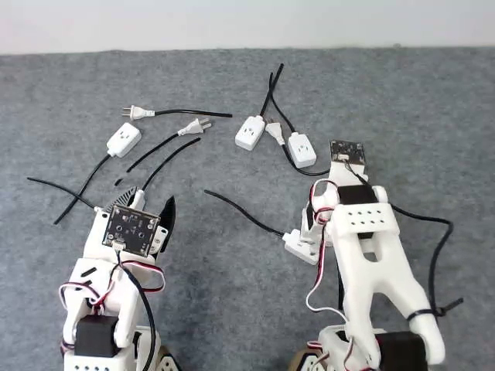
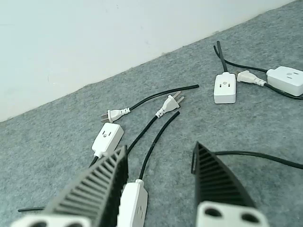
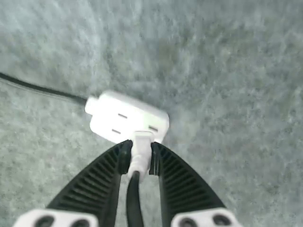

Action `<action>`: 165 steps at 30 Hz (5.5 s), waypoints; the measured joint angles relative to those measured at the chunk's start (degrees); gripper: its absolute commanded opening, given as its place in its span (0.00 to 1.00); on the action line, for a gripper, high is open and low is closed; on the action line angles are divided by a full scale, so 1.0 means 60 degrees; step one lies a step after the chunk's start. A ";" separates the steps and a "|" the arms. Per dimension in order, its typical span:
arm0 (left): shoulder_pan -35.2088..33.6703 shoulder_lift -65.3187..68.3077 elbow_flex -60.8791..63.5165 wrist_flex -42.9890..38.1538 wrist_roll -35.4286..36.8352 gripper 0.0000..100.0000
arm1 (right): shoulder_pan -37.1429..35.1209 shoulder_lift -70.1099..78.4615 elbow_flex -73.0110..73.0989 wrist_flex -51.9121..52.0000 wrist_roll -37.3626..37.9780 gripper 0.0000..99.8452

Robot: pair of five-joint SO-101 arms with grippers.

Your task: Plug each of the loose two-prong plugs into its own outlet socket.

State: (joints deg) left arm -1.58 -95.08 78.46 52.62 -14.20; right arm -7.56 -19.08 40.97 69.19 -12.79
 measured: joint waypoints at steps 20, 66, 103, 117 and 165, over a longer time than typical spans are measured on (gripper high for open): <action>0.0000 0.0000 0.0044 0.0000 0.0000 0.22 | 0.0615 -0.0015 0.0044 -0.0234 0.0015 0.01; 0.0000 0.0000 0.0161 0.0000 0.0000 0.22 | 0.0029 -0.1832 0.1524 -0.0484 -0.1231 0.01; 0.0000 0.0000 0.0161 0.0000 0.0000 0.22 | 0.0454 -0.1846 0.1656 -0.0615 -0.1861 0.01; 0.0000 0.0000 0.0161 0.0000 0.0000 0.22 | 0.0103 -0.1832 0.2374 -0.1275 -0.2022 0.01; 0.0000 0.0000 0.0278 -0.0117 0.0000 0.22 | -0.0894 0.0044 0.0147 0.0835 0.0293 0.41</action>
State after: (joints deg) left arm -1.58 -95.08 80.13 51.91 -14.20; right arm -12.92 -18.81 41.85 74.20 -11.03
